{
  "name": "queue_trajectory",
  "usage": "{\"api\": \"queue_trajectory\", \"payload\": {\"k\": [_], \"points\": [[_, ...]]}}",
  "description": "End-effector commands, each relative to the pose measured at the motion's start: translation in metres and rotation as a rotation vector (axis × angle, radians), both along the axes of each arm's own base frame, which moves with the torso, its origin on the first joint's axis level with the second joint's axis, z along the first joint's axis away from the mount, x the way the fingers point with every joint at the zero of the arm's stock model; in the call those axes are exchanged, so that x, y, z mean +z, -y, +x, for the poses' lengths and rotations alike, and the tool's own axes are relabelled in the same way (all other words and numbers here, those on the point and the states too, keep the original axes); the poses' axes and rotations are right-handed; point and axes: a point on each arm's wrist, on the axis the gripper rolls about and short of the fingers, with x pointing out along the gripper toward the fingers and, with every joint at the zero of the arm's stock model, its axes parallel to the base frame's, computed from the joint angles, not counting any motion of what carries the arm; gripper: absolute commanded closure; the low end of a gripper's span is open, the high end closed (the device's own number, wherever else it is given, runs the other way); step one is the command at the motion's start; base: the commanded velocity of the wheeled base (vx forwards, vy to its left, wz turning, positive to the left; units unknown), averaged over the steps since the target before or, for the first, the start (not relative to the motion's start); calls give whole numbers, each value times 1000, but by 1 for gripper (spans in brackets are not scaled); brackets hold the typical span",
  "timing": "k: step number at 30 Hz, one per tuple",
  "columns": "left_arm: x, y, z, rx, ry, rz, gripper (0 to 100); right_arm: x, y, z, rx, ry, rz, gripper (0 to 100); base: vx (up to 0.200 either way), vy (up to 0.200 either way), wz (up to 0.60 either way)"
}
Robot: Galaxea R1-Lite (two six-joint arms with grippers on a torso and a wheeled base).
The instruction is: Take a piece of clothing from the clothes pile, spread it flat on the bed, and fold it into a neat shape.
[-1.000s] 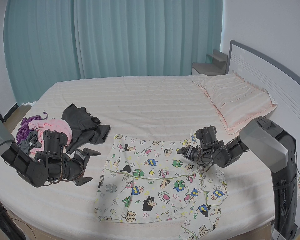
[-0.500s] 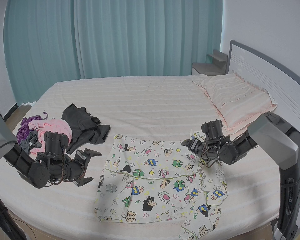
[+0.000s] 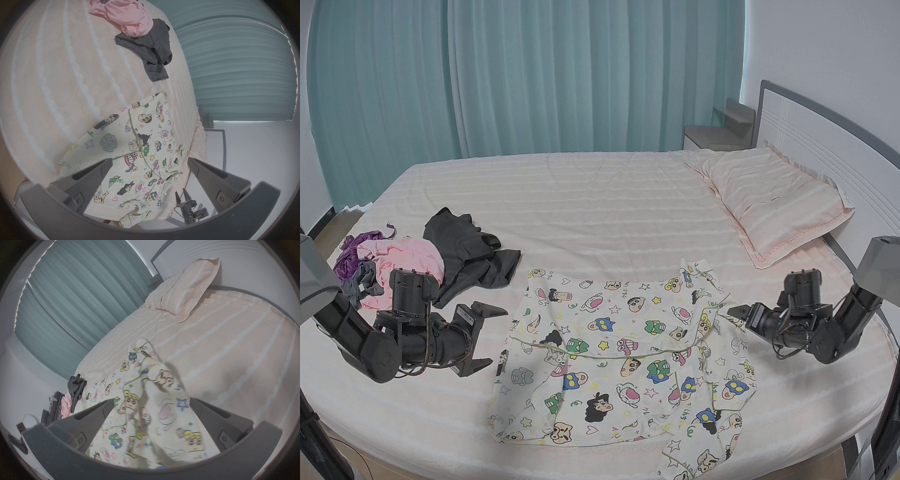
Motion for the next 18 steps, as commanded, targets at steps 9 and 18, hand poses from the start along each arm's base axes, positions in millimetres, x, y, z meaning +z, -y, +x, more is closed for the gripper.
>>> {"api": "queue_trajectory", "payload": {"k": [9, 18], "points": [[-20, -1, -7, -10, 2, -24, 0, -66, 44, -13, 41, -104, -55, 0, 0, 0, 0], [-21, 1, -8, -15, -2, -22, 0, -78, 44, 9, -2, -81, -107, 0, 0, 0, 0]]}}
